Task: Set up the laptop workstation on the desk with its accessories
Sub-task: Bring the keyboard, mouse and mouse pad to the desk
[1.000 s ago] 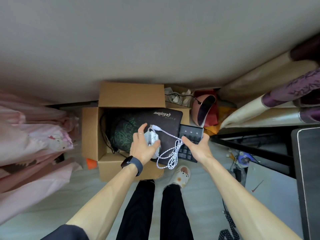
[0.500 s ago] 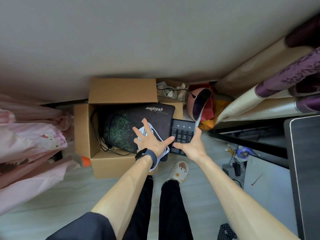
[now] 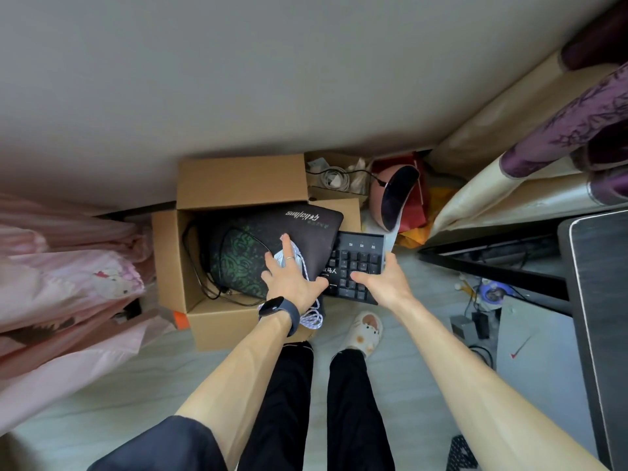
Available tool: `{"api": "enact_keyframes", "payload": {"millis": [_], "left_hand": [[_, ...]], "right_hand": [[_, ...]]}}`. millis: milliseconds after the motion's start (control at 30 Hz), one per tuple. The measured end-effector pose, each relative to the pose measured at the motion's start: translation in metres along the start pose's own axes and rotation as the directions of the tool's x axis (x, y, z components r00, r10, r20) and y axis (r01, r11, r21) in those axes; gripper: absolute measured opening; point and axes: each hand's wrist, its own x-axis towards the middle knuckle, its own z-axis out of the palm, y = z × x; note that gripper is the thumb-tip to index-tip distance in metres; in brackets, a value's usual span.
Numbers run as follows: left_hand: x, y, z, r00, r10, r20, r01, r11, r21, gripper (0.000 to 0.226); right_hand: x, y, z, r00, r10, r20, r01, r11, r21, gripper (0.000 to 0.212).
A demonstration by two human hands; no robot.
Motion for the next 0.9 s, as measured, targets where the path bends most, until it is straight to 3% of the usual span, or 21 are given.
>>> {"api": "enact_keyframes", "payload": {"millis": [133, 233, 333, 433, 633, 900], "left_hand": [[0.004, -0.018, -0.013, 1.0, 0.023, -0.003, -0.023, 0.999, -0.04, 0.11], [0.009, -0.025, -0.02, 1.0, 0.02, 0.02, -0.02, 0.999, -0.039, 0.109], [0.01, -0.025, -0.022, 0.999, 0.023, 0.036, -0.024, 1.0, 0.006, 0.109], [0.009, -0.021, -0.014, 1.0, -0.016, -0.004, 0.016, 1.0, -0.014, 0.11], [0.008, -0.03, -0.008, 1.0, 0.001, -0.03, -0.002, 0.999, -0.049, 0.101], [0.011, -0.056, -0.036, 0.995, 0.016, 0.101, -0.022, 0.998, 0.057, 0.083]], "right_hand": [[0.0, 0.002, -0.002, 0.999, 0.026, 0.033, -0.025, 0.999, -0.033, 0.088], [-0.001, 0.006, -0.001, 0.999, 0.028, 0.029, -0.028, 0.999, -0.022, 0.091], [-0.003, 0.006, 0.004, 1.0, 0.017, 0.011, -0.017, 1.0, 0.003, 0.084], [-0.004, 0.008, 0.007, 1.0, 0.004, 0.005, -0.004, 0.997, 0.072, 0.061], [-0.007, 0.019, 0.01, 0.999, 0.016, 0.03, -0.02, 0.991, 0.134, 0.054], [-0.03, 0.034, 0.026, 0.999, 0.046, 0.004, -0.046, 0.982, 0.181, 0.051]]}}
